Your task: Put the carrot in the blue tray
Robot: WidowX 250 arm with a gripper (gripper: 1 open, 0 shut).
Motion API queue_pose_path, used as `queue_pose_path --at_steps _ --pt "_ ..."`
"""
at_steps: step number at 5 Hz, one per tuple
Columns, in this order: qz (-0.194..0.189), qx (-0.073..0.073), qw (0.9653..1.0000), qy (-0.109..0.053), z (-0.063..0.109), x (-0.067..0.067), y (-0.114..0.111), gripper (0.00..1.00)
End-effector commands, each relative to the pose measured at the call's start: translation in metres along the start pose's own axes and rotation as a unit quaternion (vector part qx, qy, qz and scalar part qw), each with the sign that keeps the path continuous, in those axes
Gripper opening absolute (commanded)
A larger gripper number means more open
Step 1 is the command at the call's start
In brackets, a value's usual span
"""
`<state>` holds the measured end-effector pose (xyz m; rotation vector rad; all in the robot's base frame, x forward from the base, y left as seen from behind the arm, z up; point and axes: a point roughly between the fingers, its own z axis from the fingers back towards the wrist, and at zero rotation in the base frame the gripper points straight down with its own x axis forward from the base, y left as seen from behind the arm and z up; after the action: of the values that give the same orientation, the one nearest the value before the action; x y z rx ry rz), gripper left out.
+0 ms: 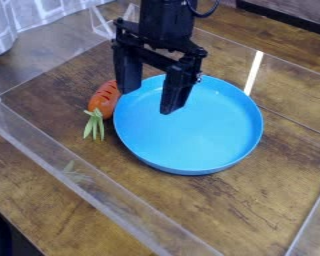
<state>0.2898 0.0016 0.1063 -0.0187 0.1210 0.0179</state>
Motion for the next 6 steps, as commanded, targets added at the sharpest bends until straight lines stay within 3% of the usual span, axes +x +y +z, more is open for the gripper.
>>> queue_pose_path --at_steps 1,6 --pt "0.024 -0.005 0.9996 -0.017 0.004 0.002 0.013 1.0" --pt "0.091 -0.02 0.9953 -0.026 -0.017 0.005 0.054 1.0"
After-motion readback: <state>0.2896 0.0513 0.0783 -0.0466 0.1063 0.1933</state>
